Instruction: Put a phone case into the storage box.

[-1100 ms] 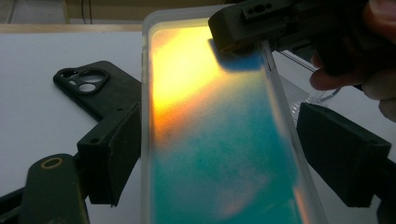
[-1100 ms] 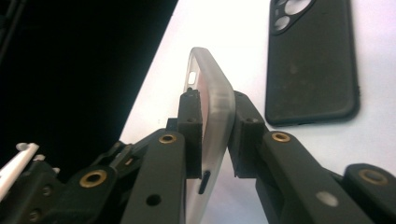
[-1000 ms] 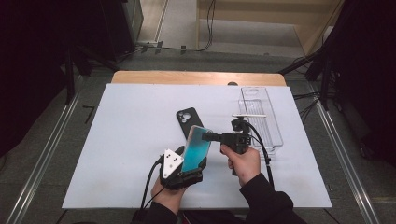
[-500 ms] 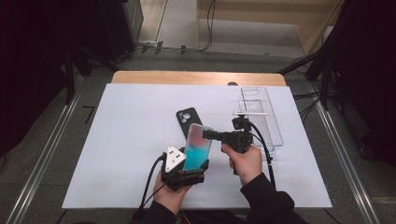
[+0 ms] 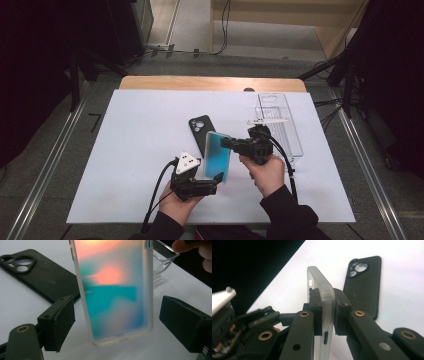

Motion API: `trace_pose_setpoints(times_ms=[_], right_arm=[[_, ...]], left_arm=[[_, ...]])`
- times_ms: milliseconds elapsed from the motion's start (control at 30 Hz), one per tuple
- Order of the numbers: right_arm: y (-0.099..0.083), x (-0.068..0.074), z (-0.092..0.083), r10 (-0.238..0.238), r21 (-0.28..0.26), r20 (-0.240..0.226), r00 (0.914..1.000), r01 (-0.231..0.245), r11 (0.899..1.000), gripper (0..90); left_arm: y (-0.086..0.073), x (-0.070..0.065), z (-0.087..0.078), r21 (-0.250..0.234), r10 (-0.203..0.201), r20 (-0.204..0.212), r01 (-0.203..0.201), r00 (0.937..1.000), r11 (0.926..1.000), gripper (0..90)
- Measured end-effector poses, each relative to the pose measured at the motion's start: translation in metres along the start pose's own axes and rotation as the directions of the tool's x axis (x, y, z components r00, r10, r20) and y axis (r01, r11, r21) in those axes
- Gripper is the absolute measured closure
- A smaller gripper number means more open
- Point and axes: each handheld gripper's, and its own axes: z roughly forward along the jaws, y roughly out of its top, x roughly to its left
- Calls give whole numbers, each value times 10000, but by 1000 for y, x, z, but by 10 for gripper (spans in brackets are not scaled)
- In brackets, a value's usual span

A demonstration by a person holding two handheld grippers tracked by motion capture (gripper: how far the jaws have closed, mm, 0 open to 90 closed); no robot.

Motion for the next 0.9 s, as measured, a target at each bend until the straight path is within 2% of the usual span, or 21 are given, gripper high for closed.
trace_pose_setpoints(times_ms=[33,67,133,167,200,233,333,400,467,500,567,633,667,700,733,800,867,900], right_arm=[[-1,1,-2,-208,-4,27,9998,208,9998,779],[-1,1,-2,-208,-4,27,9998,208,9998,779],[-1,2,-3,-425,-19,31,9991,425,9991,779],[-2,3,-6,-702,-53,76,9975,702,9975,779],[-2,3,-6,-702,-53,76,9975,702,9975,779],[-2,3,-8,-916,-70,22,9958,916,9958,779],[-3,3,-9,-1036,-29,-27,9946,1036,9946,779],[-4,2,-11,-1213,-28,-68,9926,1212,9926,778],[-5,1,-11,-1354,-36,-206,9906,1353,9908,778],[-7,0,-12,-1623,66,-327,9862,1626,9867,778],[-7,-1,-12,-1741,69,-389,9840,1745,9846,778],[-8,-2,-14,-2097,29,-726,9751,2105,9776,778],[-9,-3,-15,-2449,-45,-909,9653,2455,9694,778],[-9,-3,-15,-2449,-45,-909,9653,2455,9694,778],[-9,-3,-18,-2675,-39,-1128,9569,2688,9632,778],[-9,-4,-19,-2737,-26,-1248,9537,2756,9613,778],[-9,-5,-22,-2815,-28,-1466,9483,2842,9588,778],[-9,-7,-23,-2828,-49,-1612,9455,2858,9583,778]], left_arm=[[3,3,-2,76,-65,154,63,9999,10000,136],[3,3,-2,76,-65,154,63,9999,10000,137],[7,6,-3,461,107,18,-108,9999,9989,139],[10,9,-4,651,147,82,-153,9999,9978,139],[10,9,-4,651,147,82,-153,9999,9978,139],[14,13,-6,723,95,367,-121,9993,9973,139],[17,16,-8,758,98,500,-136,9987,9970,149],[20,21,-8,929,143,1010,-237,9948,9954,163],[24,25,-7,1302,257,1459,-450,9890,9905,164],[26,27,-6,1417,362,1684,-605,9851,9881,197],[28,29,-6,1436,437,1738,-692,9838,9872,198],[31,34,-7,1435,451,1872,-727,9813,9870,198],[32,36,-7,1329,608,2035,-891,9772,9871,196],[32,36,-7,1329,608,2035,-891,9772,9871,196],[32,37,-8,1248,766,1977,-1026,9773,9869,196],[34,39,-8,1241,774,1921,-1025,9783,9870,196],[37,40,-9,996,804,2061,-1026,9752,9897,197],[41,39,-12,590,1126,2327,-1296,9660,9898,198]])
